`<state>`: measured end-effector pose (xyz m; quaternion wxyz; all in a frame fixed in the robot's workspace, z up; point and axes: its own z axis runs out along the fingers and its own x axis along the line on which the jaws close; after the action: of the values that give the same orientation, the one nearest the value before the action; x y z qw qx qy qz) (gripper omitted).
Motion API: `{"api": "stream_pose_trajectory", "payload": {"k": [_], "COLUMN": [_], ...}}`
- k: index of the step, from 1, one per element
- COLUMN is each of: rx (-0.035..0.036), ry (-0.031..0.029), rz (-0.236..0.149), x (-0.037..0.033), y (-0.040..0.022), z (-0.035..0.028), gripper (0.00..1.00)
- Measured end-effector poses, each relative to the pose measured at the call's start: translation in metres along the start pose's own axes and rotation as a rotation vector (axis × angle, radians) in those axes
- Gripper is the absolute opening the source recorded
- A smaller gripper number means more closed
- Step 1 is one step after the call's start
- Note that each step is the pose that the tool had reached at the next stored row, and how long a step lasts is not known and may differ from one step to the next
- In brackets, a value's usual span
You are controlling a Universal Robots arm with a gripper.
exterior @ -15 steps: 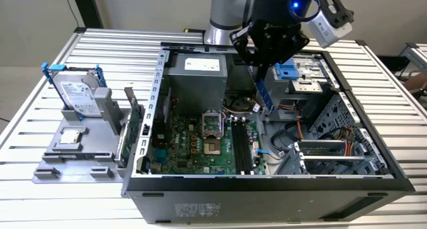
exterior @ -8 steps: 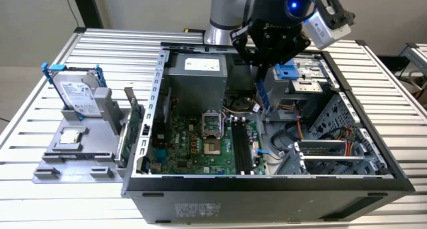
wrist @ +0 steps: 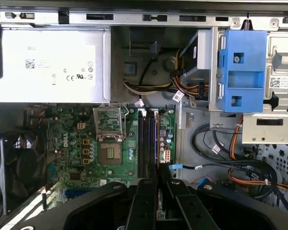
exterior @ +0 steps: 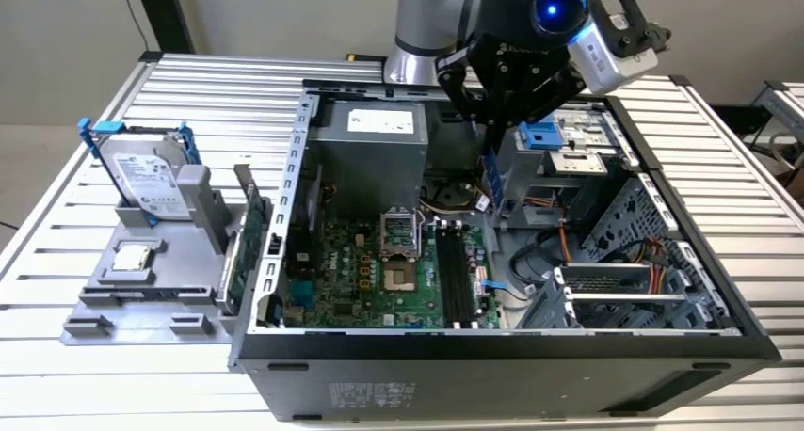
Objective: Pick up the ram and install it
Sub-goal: 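Insert the ram into the slot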
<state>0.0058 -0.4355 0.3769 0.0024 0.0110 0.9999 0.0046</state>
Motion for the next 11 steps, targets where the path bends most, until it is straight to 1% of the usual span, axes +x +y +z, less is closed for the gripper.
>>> {"api": "stream_pose_trajectory", "payload": {"k": [5,11], "rx": [-0.0002,0.0], "ry": [-0.0001,0.0], "rz": [0.001,0.002], "x": [-0.001,-0.008], "y": [0.0,0.0001], "z": [0.0007,0.0041], "gripper": [0.0,0.0]}}
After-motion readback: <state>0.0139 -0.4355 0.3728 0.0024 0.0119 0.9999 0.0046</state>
